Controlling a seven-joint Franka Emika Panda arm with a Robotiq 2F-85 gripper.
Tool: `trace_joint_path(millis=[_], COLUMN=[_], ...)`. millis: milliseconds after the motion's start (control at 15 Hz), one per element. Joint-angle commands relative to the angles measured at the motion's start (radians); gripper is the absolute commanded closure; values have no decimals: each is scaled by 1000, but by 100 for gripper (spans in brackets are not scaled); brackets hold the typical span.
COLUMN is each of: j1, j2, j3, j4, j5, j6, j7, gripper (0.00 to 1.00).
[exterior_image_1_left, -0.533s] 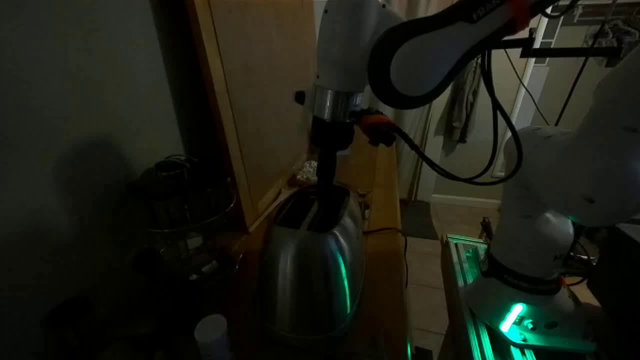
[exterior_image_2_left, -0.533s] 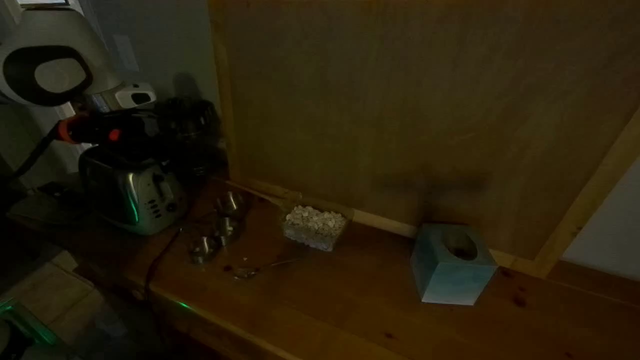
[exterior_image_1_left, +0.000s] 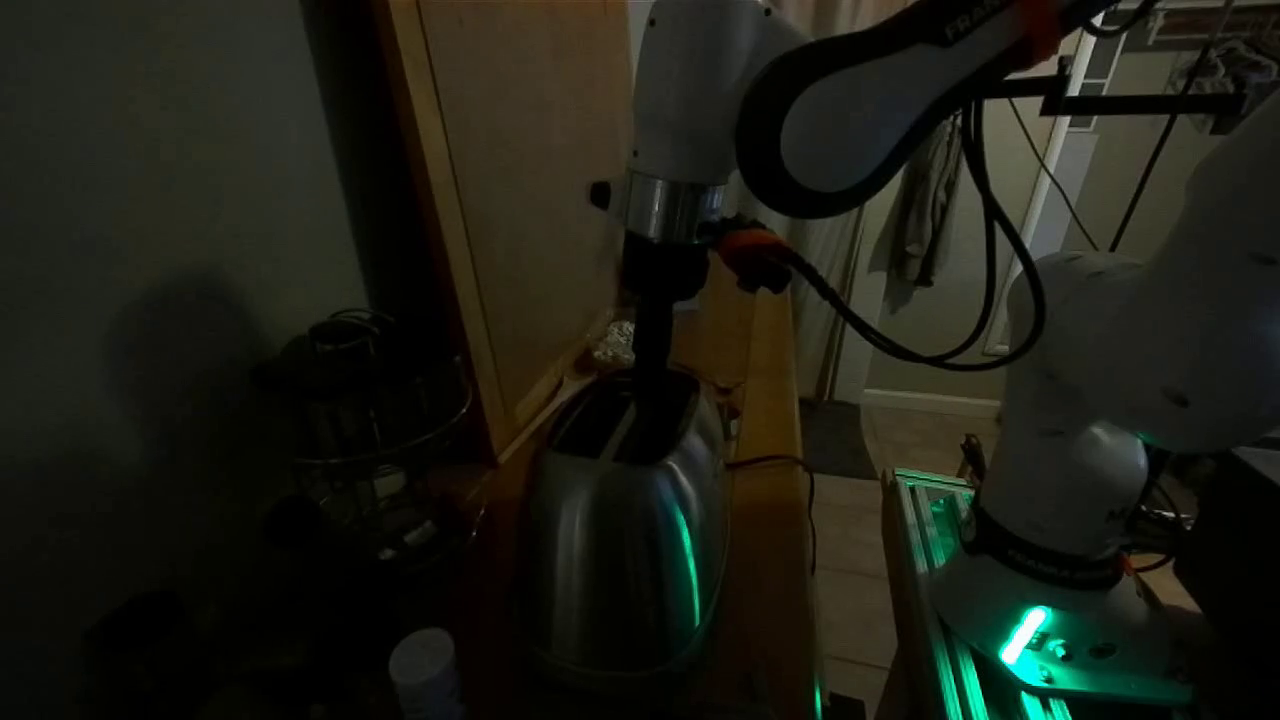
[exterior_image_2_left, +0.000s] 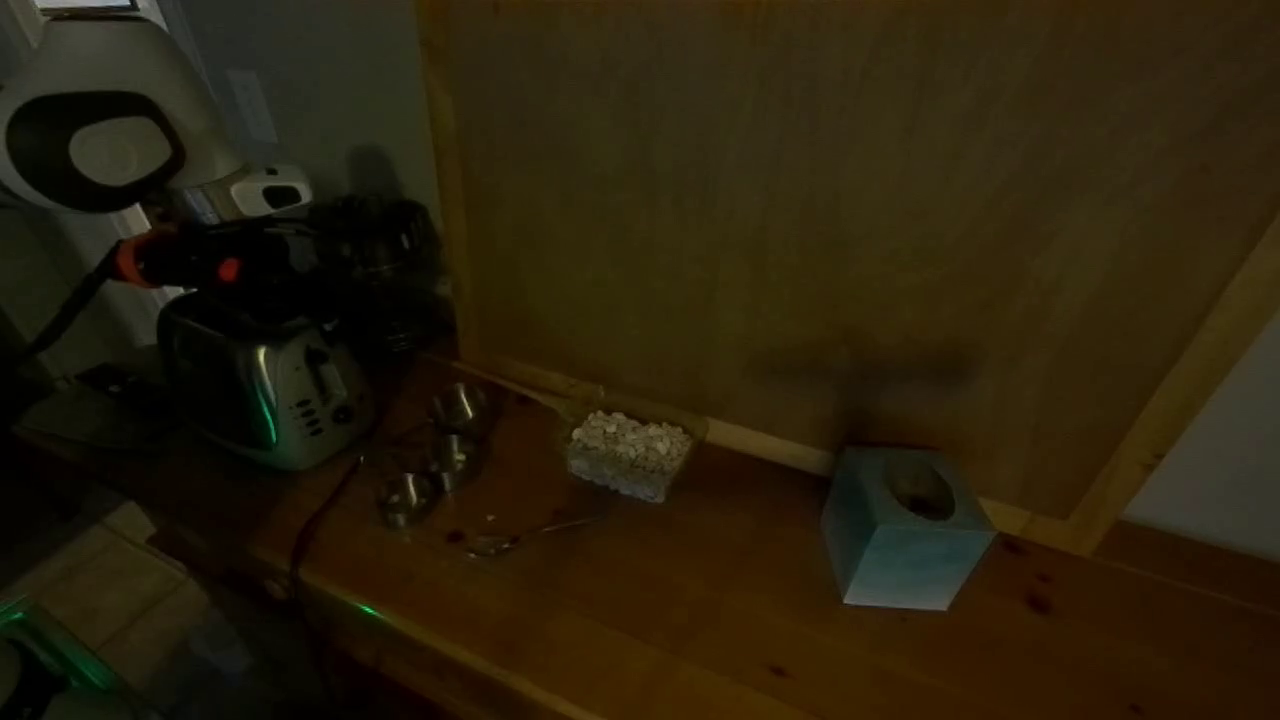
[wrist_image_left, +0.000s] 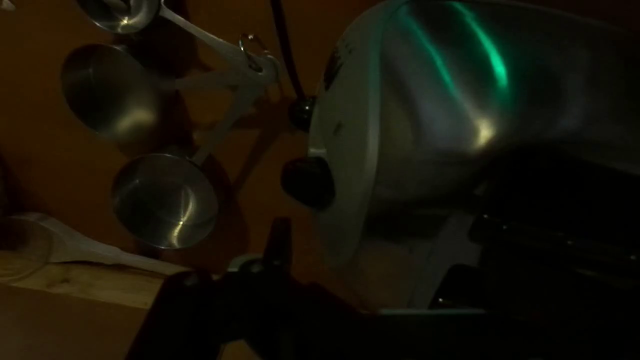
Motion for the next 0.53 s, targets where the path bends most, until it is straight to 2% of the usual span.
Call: trace_joint_path(millis=[0, 267, 400, 467], j1=[-15, -49, -94, -145], j2=[-25, -65, -67, -53], j3=[-3, -15, -8, 2], j4=[35, 107, 139, 161], j5=[-41, -74, -137, -201], j6=[9, 17, 35, 53], j7=[10, 14, 31, 58], gripper=[0, 0, 0, 0])
